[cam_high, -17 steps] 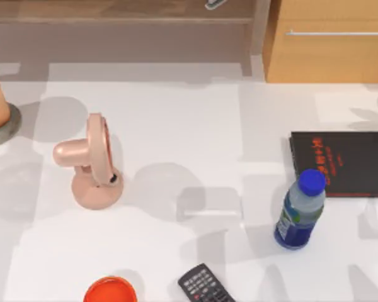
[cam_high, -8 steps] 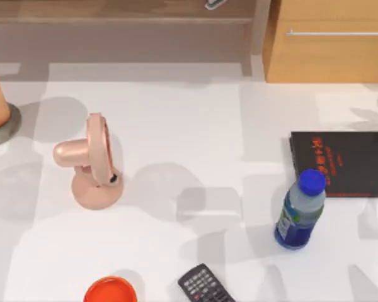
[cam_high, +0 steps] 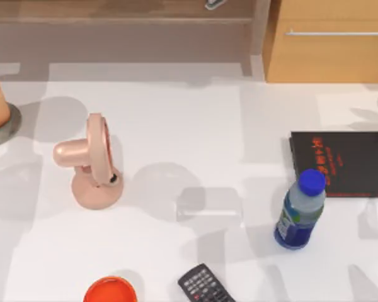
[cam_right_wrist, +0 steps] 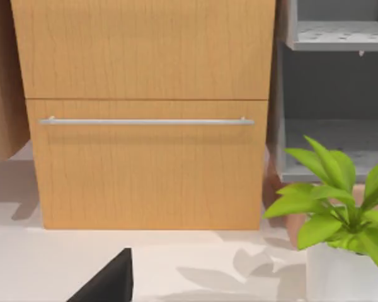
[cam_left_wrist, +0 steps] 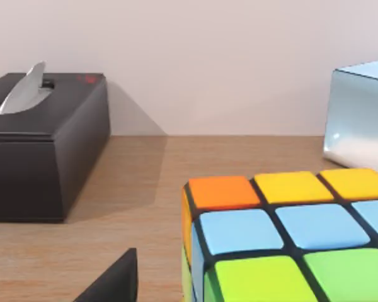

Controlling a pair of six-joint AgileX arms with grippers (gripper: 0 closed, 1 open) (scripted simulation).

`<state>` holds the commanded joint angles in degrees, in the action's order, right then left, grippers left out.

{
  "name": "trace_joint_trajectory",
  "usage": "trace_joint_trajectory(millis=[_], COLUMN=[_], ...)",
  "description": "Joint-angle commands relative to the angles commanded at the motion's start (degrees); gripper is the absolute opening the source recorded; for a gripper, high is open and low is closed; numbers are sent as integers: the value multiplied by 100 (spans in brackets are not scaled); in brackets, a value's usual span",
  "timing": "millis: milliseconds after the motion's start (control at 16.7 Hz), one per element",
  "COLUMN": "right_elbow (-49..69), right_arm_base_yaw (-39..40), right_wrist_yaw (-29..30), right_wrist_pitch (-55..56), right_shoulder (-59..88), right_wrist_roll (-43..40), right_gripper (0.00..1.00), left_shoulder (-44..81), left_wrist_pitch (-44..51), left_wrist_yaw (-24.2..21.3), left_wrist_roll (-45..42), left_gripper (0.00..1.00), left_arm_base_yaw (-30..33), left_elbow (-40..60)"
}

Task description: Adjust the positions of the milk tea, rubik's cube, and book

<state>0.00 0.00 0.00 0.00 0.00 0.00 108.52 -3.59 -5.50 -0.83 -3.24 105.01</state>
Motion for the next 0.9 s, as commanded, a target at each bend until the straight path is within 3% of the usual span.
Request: trace_joint_trajectory(millis=[900], right_elbow=[0], right_arm_base_yaw=[0], right_wrist_yaw=[0], right_wrist_pitch=[0], right_shoulder=[0], right_wrist_roll=[0], right_gripper=[100], left_shoulder=[-1122], left_wrist_pitch=[-168], left_wrist_yaw=[10], left_wrist_roll=[16], left_gripper=[100], left_arm_base_yaw=[0], left_elbow=[-1248])
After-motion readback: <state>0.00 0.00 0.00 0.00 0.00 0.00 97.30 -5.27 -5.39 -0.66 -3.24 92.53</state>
